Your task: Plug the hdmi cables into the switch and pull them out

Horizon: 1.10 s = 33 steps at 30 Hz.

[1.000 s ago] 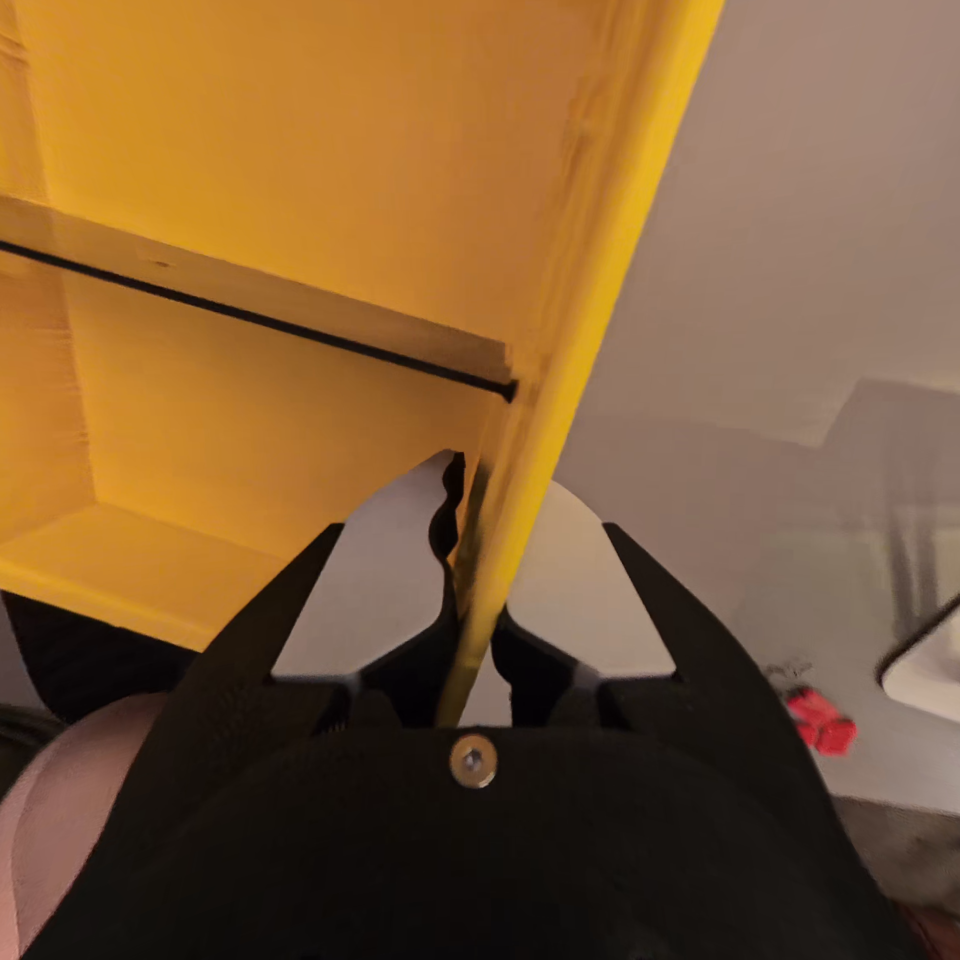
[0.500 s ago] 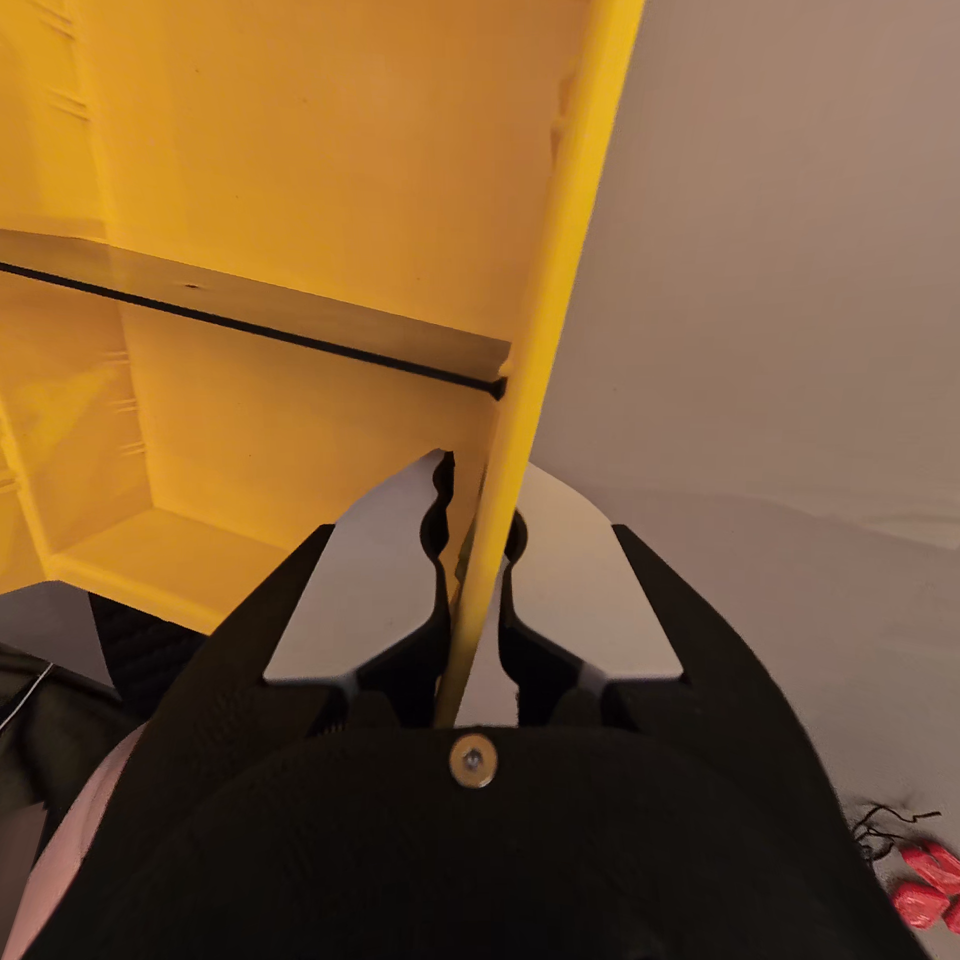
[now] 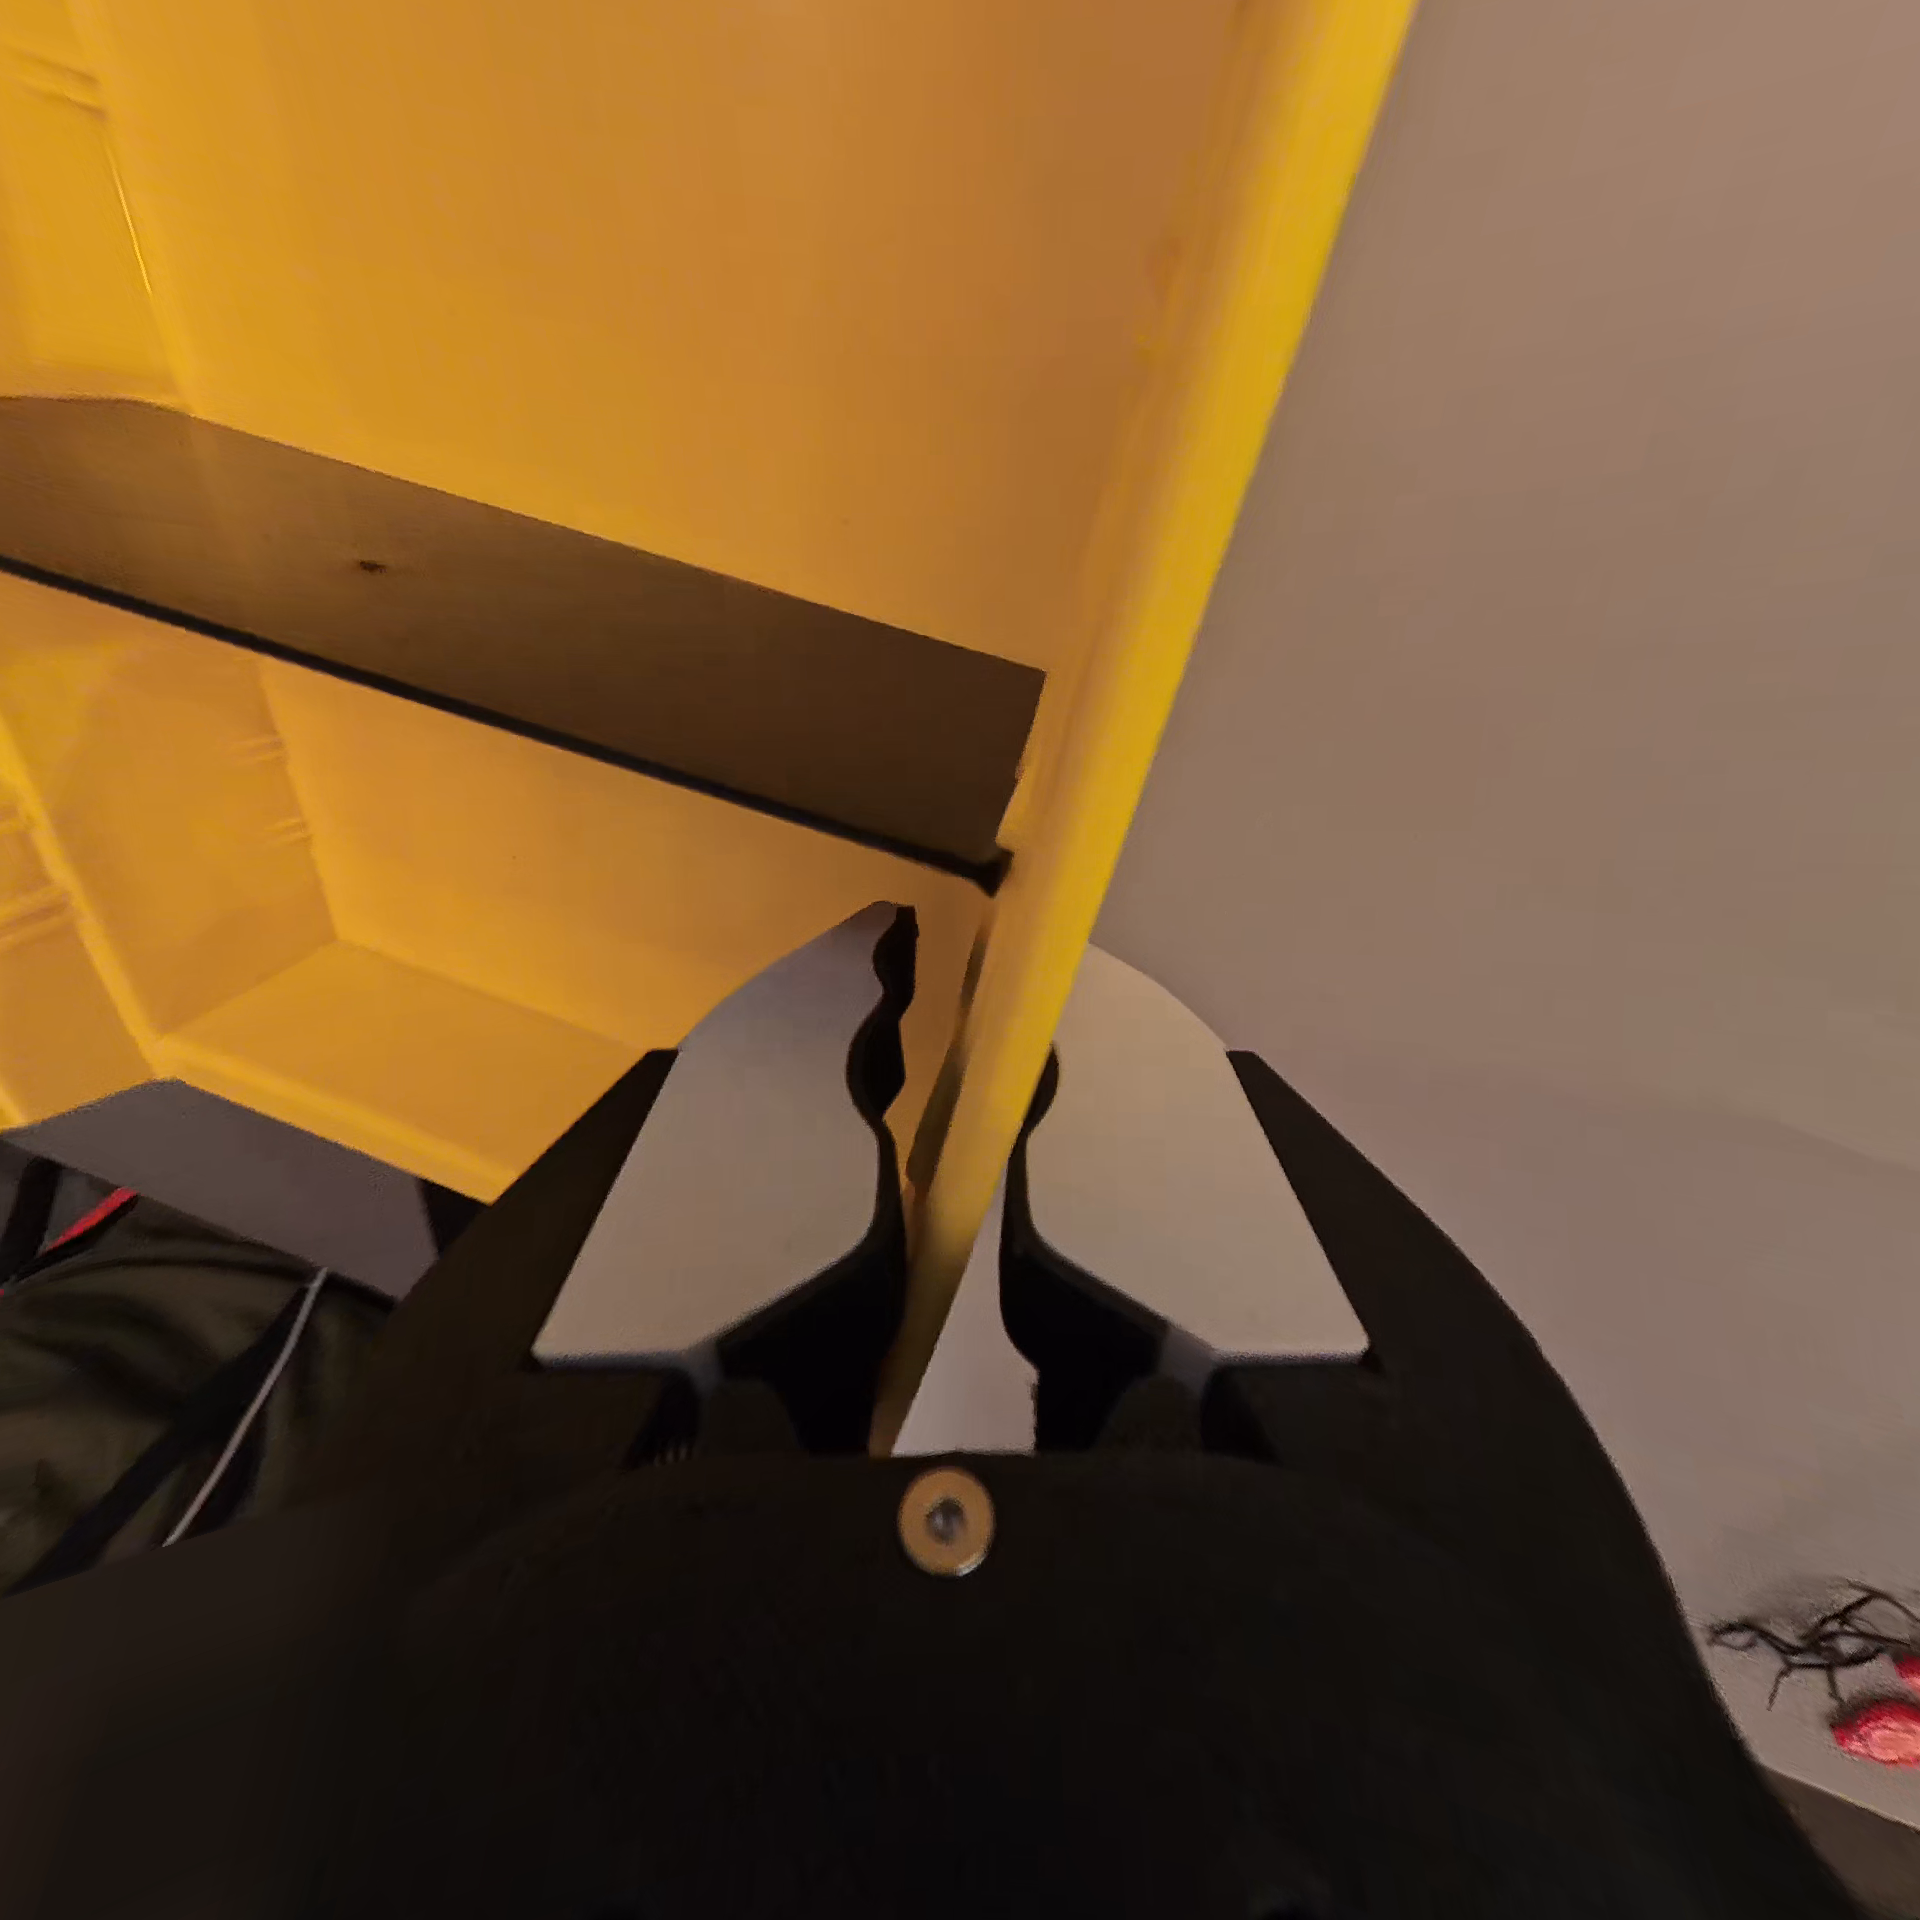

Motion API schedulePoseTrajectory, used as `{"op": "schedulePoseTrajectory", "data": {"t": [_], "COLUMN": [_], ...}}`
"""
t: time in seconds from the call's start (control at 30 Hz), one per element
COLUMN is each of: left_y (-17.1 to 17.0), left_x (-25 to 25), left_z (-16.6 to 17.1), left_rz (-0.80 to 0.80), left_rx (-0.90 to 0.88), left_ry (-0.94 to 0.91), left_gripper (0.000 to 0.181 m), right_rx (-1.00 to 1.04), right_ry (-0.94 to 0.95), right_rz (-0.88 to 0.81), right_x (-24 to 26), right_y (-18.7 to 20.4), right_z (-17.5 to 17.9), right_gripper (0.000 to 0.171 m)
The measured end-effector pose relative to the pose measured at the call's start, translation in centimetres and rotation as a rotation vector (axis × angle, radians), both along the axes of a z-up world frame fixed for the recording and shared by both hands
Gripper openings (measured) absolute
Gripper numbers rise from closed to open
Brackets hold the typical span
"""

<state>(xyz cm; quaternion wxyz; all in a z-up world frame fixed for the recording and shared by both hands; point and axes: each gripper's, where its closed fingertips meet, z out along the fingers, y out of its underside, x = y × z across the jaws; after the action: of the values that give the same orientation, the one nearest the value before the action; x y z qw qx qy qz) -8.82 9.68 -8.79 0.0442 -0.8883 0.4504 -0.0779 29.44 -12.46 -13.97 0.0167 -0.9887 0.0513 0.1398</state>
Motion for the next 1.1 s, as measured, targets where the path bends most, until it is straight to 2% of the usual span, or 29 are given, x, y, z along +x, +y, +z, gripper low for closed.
{"op": "schedulePoseTrajectory", "data": {"t": [0.17,0.27,0.37,0.57,0.87,1.1], "left_y": [3.4,4.7,5.3,6.2,7.2,9.3], "left_x": [-8.7,-13.3,-16.6,-21.5,-27.2,-30.1], "left_z": [0.2,0.2,0.3,0.4,0.7,0.6], "left_rz": [0.087,0.143,0.151,0.171,0.082,0.088], "left_rx": [0.037,0.048,0.049,0.058,0.094,0.148], "left_ry": [0.082,0.102,0.104,0.133,0.206,0.272], "left_gripper": [0.014,0.014,0.014,0.015,0.017,0.019], "right_rx": [-0.071,-0.082,-0.074,-0.087,-0.1,-0.093], "right_ry": [0.019,-0.029,-0.018,-0.008,-0.02,-0.006], "right_rz": [0.114,0.118,0.122,-0.033,-0.015,-0.007], "right_x": [-5.1,-5.7,-5.7,-1.9,-1.6,-1.7], "right_y": [1.8,2.9,2.9,1.0,0.3,0.3], "right_z": [0.1,0.0,0.0,0.0,-0.1,-0.1], "right_gripper": [0.016,0.008,0.008,0.012,0.01,0.012]}}
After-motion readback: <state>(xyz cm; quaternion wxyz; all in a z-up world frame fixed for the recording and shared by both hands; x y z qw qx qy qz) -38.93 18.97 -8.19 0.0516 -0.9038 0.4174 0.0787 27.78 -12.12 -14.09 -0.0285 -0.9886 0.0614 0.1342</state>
